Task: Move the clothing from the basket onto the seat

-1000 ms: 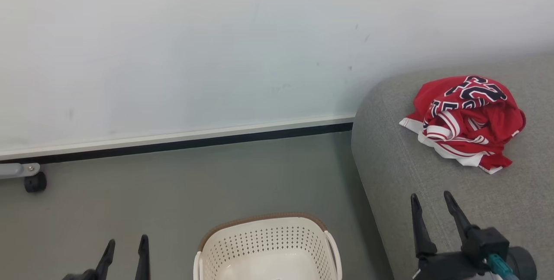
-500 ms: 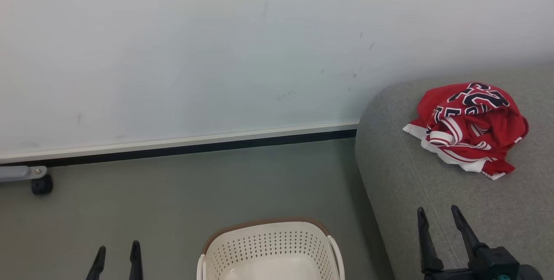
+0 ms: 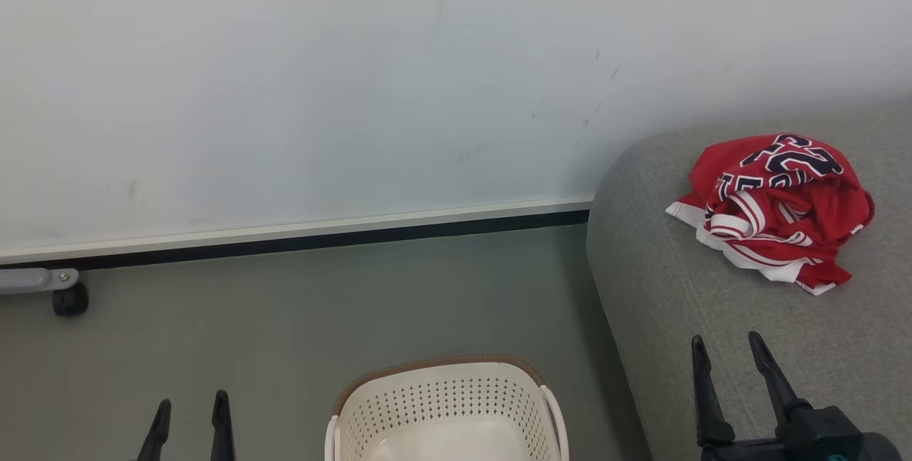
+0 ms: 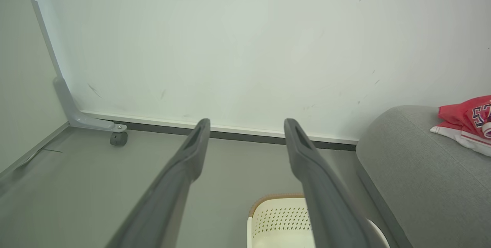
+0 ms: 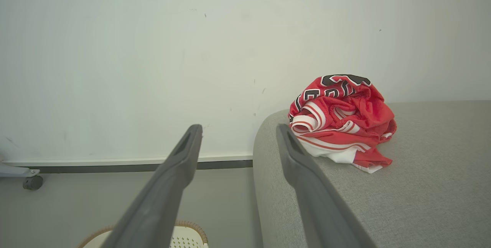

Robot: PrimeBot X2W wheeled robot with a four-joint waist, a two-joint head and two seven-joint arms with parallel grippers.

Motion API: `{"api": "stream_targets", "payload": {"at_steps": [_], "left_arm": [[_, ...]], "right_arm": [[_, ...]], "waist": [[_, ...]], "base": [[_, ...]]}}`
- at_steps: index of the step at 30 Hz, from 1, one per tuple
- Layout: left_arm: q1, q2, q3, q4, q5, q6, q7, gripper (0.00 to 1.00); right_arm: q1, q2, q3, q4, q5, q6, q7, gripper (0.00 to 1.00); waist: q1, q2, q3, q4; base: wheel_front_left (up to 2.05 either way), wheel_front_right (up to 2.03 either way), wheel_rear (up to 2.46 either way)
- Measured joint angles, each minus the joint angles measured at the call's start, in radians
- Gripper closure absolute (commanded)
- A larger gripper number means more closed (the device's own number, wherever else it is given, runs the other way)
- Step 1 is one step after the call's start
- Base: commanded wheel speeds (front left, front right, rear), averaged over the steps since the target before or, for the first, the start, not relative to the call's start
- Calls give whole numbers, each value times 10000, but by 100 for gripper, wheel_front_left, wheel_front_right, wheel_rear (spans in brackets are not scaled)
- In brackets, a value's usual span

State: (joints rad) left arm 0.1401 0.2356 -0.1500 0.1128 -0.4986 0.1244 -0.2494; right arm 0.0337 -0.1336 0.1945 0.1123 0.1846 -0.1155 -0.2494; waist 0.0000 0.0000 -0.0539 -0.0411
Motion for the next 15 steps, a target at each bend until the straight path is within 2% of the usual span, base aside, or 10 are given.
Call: {"api": "stream_targets", "payload": {"at_steps": [6, 7, 15], "left_arm": [[96, -13, 86, -40, 52, 0, 0, 0], [99, -31, 81, -4, 54, -4, 4, 100], [285, -410, -31, 629, 6, -13, 63, 100]], "right_arm": [[31, 23, -59, -79, -6, 0, 0, 0], [32, 31, -52, -36, 0, 2, 15, 100], [453, 163, 58, 658, 25, 13, 33, 100]], "waist": [[0, 0, 47, 9], [0, 0, 52, 10], [0, 0, 58, 11]], "base": [[0, 0, 0], [0, 0, 0], [0, 0, 0]]}}
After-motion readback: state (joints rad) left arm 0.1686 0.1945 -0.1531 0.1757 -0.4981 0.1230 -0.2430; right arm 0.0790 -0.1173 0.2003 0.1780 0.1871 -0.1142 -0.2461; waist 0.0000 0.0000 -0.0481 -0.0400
